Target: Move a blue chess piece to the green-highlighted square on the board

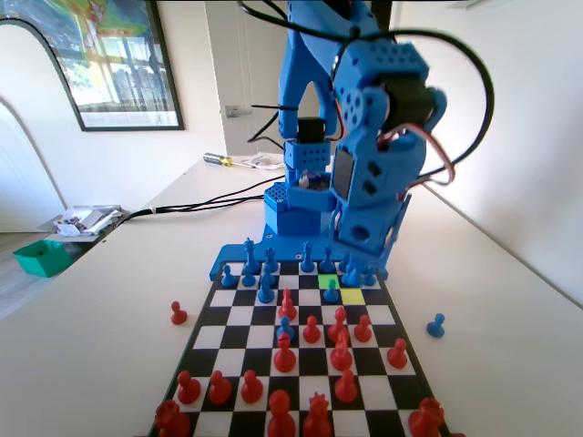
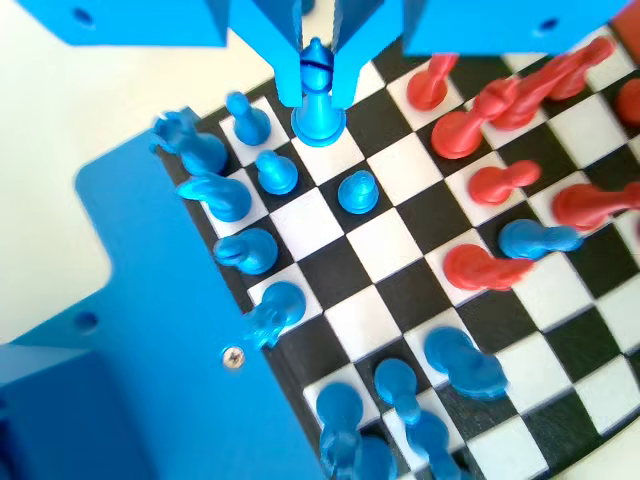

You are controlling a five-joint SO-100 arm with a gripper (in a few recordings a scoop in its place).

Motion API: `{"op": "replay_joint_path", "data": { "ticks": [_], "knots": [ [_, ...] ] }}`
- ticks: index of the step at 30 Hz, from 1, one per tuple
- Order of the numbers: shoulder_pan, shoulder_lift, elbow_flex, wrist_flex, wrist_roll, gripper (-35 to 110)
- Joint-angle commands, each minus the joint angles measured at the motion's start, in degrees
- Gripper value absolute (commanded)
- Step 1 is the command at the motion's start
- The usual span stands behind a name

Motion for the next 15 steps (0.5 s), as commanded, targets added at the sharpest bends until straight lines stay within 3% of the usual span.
{"op": "replay_joint_path", "data": {
  "ticks": [1, 15],
  "knots": [
    [0.9, 7.6, -1.8, 4.8, -1.6, 1],
    [7.1, 11.3, 11.6, -2.1, -6.3, 1]
  ]
}}
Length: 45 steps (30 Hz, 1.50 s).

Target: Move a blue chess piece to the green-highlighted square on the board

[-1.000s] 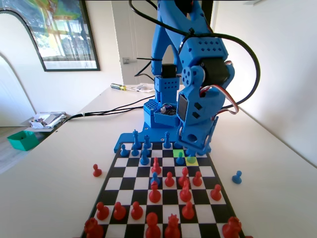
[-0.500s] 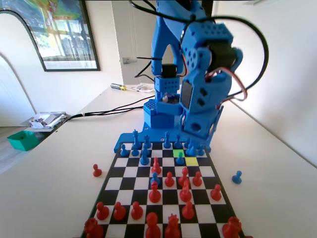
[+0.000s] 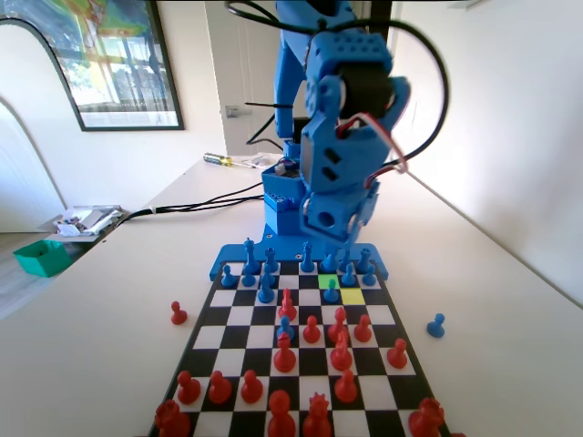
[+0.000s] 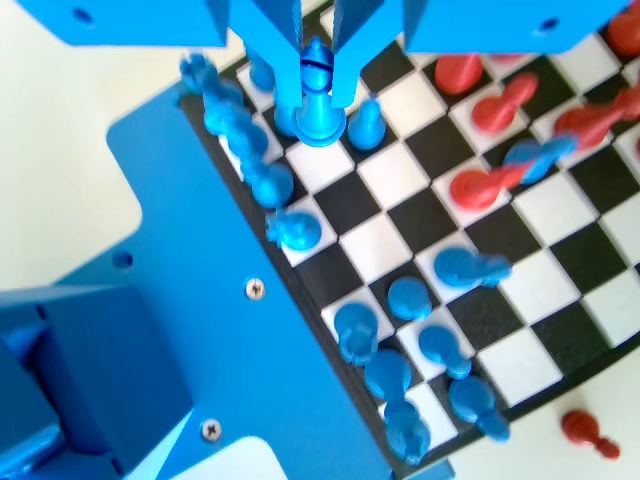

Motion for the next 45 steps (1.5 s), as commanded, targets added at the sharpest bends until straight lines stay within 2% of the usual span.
{"op": "replay_joint_path", "data": {
  "ticks": [1, 20, 28, 36, 40, 45],
  "knots": [
    [0.1, 3.9, 2.2, -2.7, -1.3, 1],
    [-3.3, -1.9, 7.9, -14.7, 1.5, 1],
    [-1.8, -1.9, 8.6, -14.9, -0.1, 1],
    [-1.3, -1.9, 9.3, -17.2, -0.3, 14],
    [-1.4, -1.8, 9.1, -17.1, -0.5, 14],
    [-2.0, -1.0, 5.1, -11.7, 1.1, 14]
  ]
}}
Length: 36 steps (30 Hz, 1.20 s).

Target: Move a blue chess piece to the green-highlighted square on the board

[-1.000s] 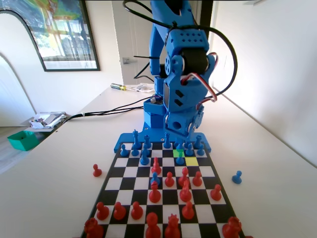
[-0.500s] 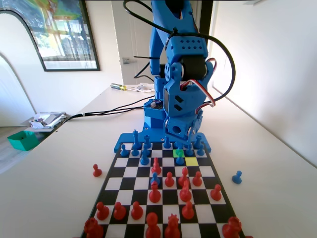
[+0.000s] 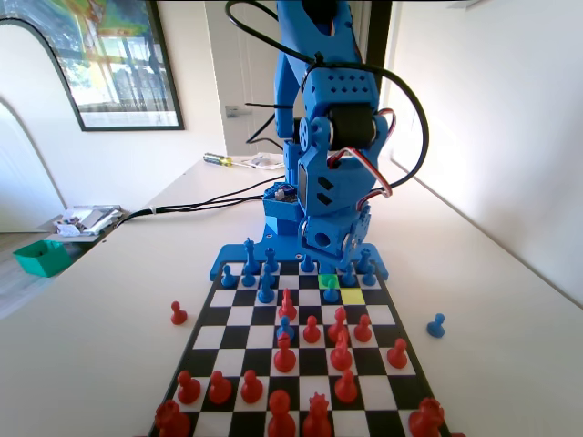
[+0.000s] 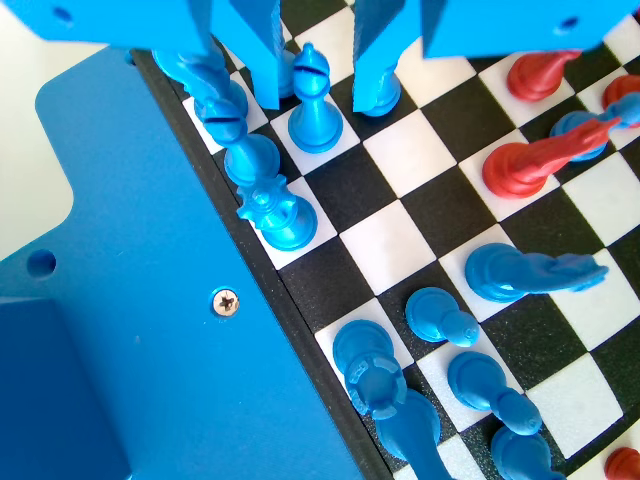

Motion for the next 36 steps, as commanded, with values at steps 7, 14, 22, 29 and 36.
{"op": "replay_joint_path", "data": {
  "ticks": [7, 14, 22, 29, 36],
  "knots": [
    [-1.3, 5.1, -14.8, 20.0, 1.8, 10],
    [-2.0, 15.9, -20.8, 30.7, 11.6, 5],
    [-1.8, 30.1, -25.7, 39.5, 26.9, 1],
    [1.8, 42.1, -27.3, 43.8, 35.4, 1],
    [6.7, 50.0, -30.0, 50.4, 38.2, 1]
  ]
}}
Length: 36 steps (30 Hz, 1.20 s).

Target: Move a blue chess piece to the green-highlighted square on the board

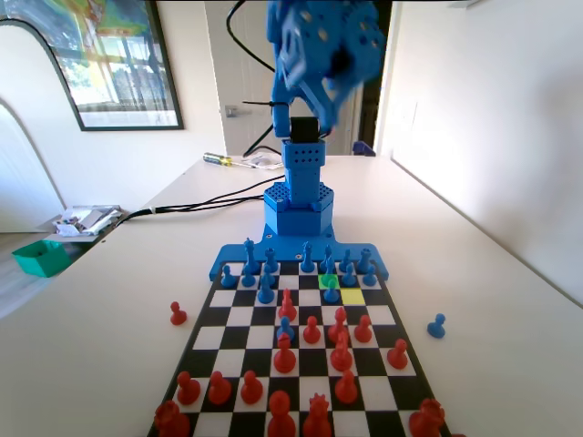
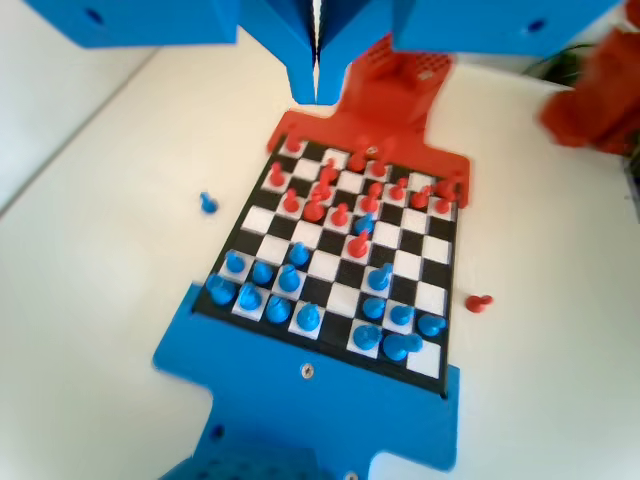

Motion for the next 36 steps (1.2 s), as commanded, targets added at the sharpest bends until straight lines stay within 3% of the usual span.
{"op": "replay_joint_path", "data": {
  "ticks": [1, 11, 23, 36],
  "knots": [
    [1.5, 6.6, -4.0, 4.0, 1.2, 1],
    [4.5, 24.4, 5.0, 6.0, 0.4, 1],
    [7.0, 38.8, 14.4, -4.0, 0.5, 1],
    [8.9, 39.0, 14.5, -4.2, 0.4, 1]
  ]
}}
